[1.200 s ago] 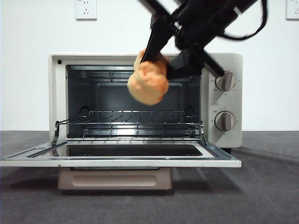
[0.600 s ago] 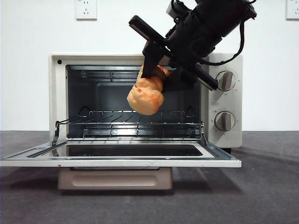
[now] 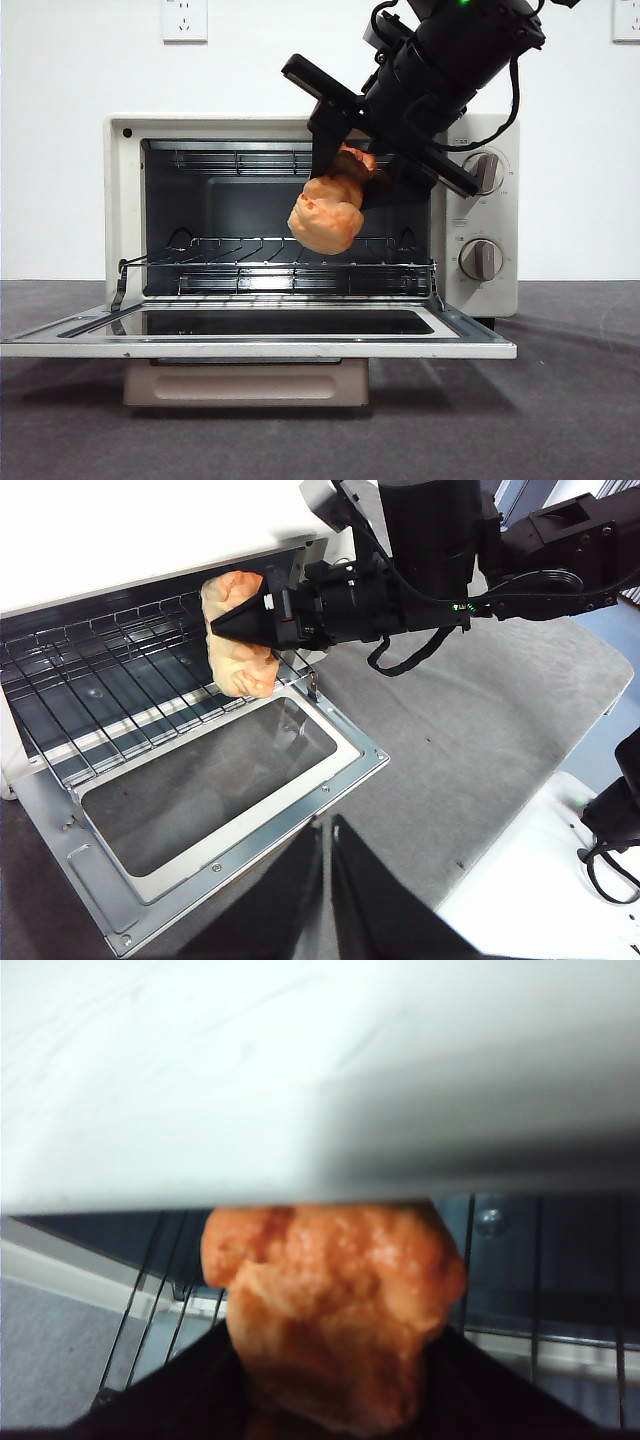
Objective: The left arm flap open the oven, the right arm pick bread and place it into oven, the left arm flap close the oven
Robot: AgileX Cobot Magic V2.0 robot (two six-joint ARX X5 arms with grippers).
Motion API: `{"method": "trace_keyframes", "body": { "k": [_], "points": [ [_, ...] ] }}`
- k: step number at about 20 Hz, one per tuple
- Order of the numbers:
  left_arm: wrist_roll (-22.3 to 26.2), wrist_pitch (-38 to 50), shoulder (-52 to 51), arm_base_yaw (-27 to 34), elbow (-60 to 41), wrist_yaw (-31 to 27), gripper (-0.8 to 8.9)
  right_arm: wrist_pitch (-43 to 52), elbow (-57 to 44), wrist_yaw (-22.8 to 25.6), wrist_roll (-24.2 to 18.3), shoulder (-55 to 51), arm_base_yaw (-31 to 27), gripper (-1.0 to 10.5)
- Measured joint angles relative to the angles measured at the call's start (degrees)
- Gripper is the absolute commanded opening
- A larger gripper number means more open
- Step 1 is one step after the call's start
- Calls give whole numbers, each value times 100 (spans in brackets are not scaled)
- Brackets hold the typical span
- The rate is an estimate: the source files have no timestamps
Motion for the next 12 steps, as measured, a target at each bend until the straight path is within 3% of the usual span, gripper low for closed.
{"method": "trace_keyframes", "body": {
  "k": [3,7,12],
  "points": [
    [0,0,0,0,0,0,19,13,0,9,-4,0,-9,288],
    [0,-2,0,0,0,0,19,17,2,9,-22,0,-11,426],
    [-2,-13,0,0,0,0,19,20,0,4,-48,0,-11,441]
  ]
}}
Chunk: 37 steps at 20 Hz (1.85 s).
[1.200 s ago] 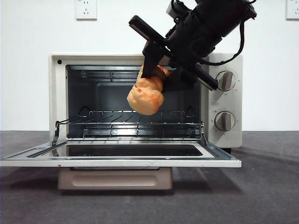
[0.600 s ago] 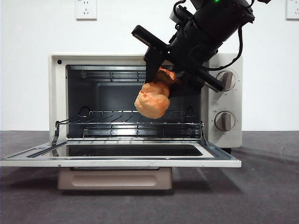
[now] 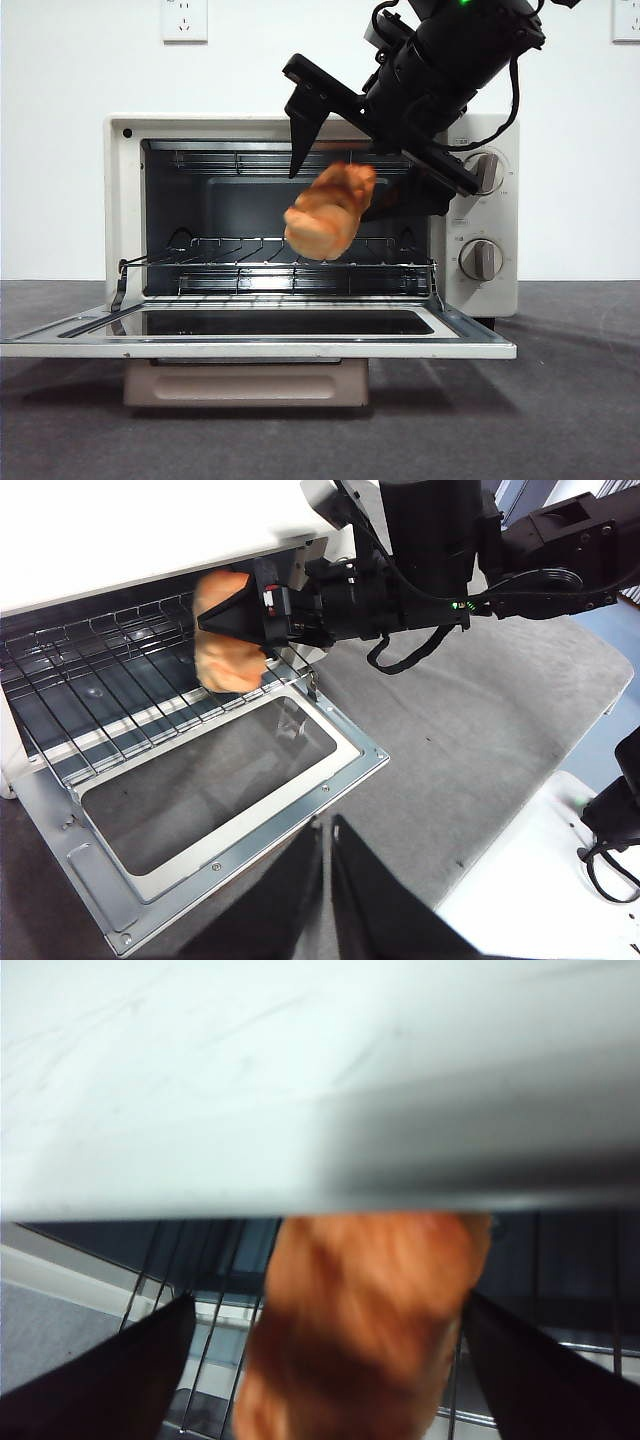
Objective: The left arm flap open the oven, the right arm pick bread and place it into oven, the left arm flap close the oven
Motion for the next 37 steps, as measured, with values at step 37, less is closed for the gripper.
{"method": "trace_keyframes", "body": {
  "k": [37],
  "points": [
    [256,-352,3174,2597,-308,1799,12,-5453,0,-1648,-1582,-5510,339,418]
  ]
}}
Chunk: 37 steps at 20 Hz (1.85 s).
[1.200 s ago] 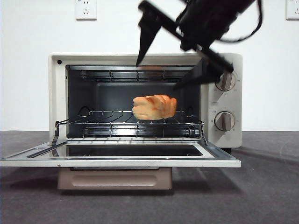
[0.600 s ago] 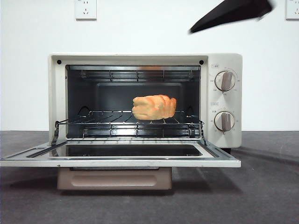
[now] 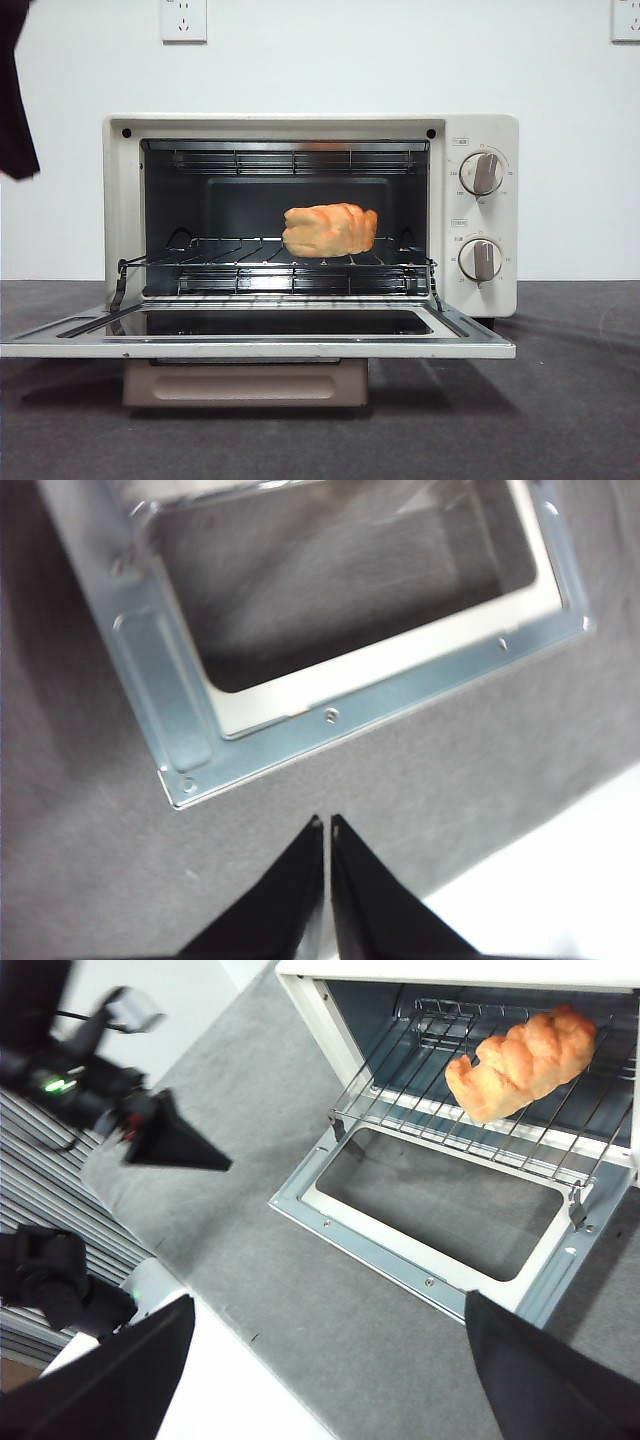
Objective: The left arm flap open the oven, the right arm pick bread and place it into oven, the left arm flap close the oven
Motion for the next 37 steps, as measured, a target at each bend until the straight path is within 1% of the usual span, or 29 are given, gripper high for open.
{"method": "trace_keyframes", "body": {
  "k": [2,4,6,8,13,17,18,21,22,28,33,37],
  "points": [
    [79,111,341,684,-22,326,12,-129,2,15,-33,-286,0,418],
    [74,455,610,1261,-136,645,12,-208,0,59,-61,-466,0,418],
    [28,710,855,1604,-337,763,12,-269,2,151,-66,-531,0,418],
    [-15,822,1088,1749,-654,772,12,-323,2,151,-68,-538,0,418],
    [-446,1687,1150,1779,-1550,796,12,-332,0,155,-68,-538,0,418],
    [-728,1969,1150,1779,-1917,925,12,-315,0,238,-68,-538,0,418],
    [-772,1974,1152,1779,-1963,946,13,-289,0,299,-68,-538,0,418],
    [-896,2065,1178,1777,-2022,1414,12,-153,0,317,-68,-538,0,418],
    [-953,2179,1178,1770,-2022,1471,13,-114,2,317,-68,-538,0,418],
    [-1064,2229,1204,1624,-2022,1447,12,-74,2,319,-68,-540,0,418],
    [-1130,2398,1429,1499,-2024,1408,13,-37,0,317,-66,-540,0,418],
    [-1191,2448,1436,1504,-2026,1543,13,-37,0,317,-63,-540,0,418]
  ]
}}
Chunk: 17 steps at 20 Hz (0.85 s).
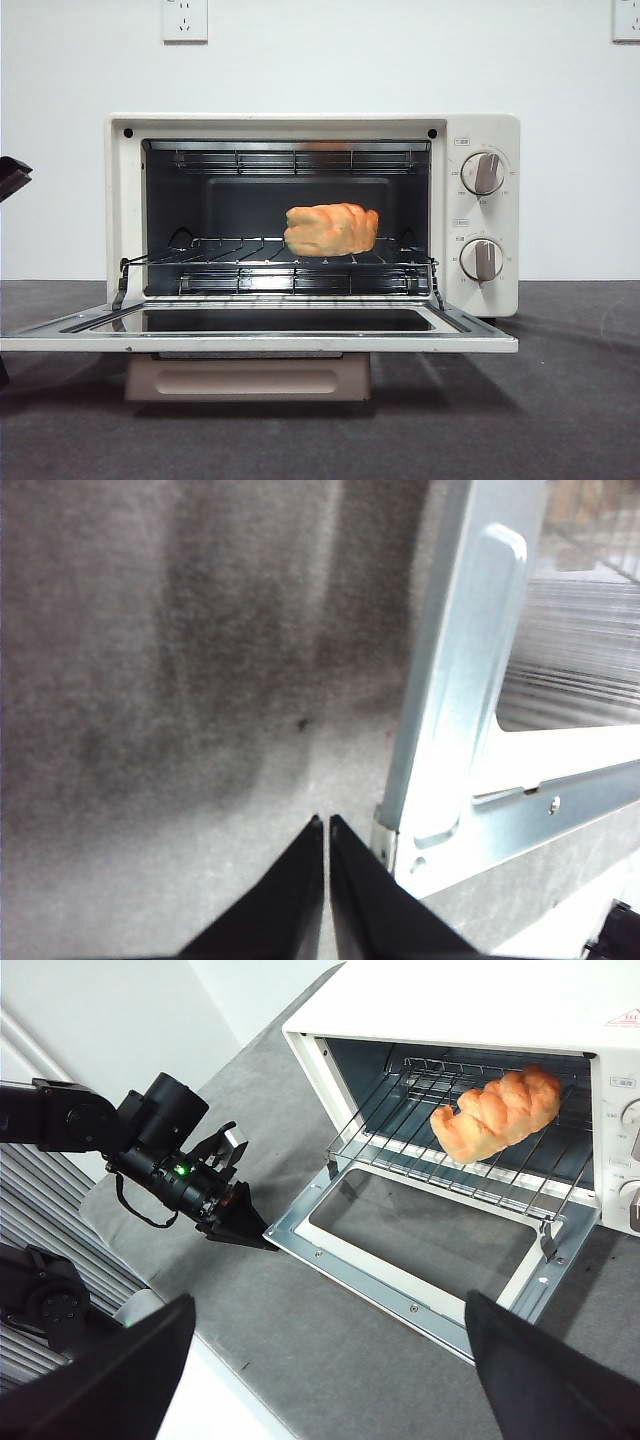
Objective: The left arm flap open the oven, the right arm pick bread and place it into oven, the left arm flap close the oven
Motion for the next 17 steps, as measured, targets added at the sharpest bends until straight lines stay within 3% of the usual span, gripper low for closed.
{"method": "trace_keyframes", "body": {
  "k": [10,17],
  "points": [
    [-157,295,15,111,-11,894,13,0,2,0,44,0,0,418],
    [-431,483,-70,321,592,1049,13,0,2,0,63,0,0,418]
  ]
}}
